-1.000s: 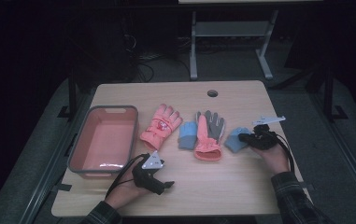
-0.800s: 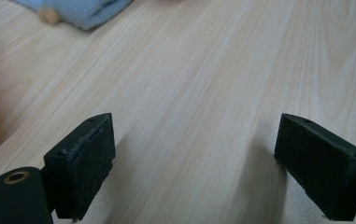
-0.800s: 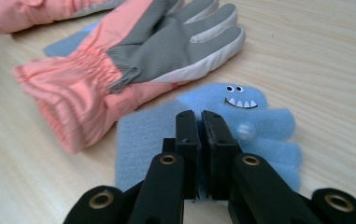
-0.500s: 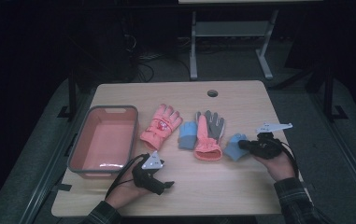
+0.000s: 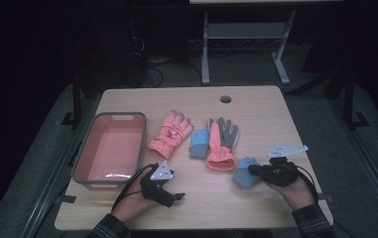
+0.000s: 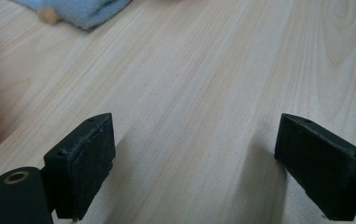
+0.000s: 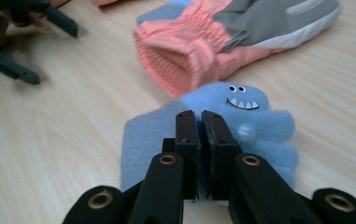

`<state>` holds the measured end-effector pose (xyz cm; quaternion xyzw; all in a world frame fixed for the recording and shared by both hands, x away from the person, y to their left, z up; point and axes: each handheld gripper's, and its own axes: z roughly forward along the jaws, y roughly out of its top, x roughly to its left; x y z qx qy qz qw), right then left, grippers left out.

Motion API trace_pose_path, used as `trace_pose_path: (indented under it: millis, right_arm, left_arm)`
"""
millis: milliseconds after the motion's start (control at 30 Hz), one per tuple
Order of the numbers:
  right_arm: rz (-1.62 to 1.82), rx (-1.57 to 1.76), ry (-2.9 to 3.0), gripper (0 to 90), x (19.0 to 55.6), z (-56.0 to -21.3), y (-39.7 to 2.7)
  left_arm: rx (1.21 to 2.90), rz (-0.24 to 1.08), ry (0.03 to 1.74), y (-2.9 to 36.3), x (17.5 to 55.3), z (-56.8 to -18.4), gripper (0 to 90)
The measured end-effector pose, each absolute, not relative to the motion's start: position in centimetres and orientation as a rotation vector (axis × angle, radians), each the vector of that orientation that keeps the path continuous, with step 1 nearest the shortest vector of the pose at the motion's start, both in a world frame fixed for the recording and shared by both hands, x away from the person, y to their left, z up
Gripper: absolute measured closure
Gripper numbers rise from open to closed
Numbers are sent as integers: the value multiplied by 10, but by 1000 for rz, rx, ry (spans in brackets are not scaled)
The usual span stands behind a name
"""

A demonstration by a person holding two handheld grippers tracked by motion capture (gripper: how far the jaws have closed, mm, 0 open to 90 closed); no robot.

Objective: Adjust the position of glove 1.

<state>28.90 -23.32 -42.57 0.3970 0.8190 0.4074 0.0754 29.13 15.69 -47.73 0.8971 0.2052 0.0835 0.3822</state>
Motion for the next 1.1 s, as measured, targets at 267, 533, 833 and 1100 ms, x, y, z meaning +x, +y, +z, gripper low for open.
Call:
trace_pose_path:
  millis: [267, 533, 833, 1100]
  right_arm:
    - [1215, 1139, 2531, 854, 277, -428, -216]
    - [1243, 1046, 2607, 854, 270, -429, -190]
    - [1280, 961, 2682, 853, 273, -436, -158]
    - [1258, 912, 2730, 766, 276, -443, -138]
  left_arm:
    - [2287, 214, 521, 157, 292, -478, 118]
    - [2288, 214, 521, 157, 292, -478, 118]
    - [2286, 212, 527, 157, 291, -477, 118]
    - [2285, 211, 524, 157, 291, -477, 118]
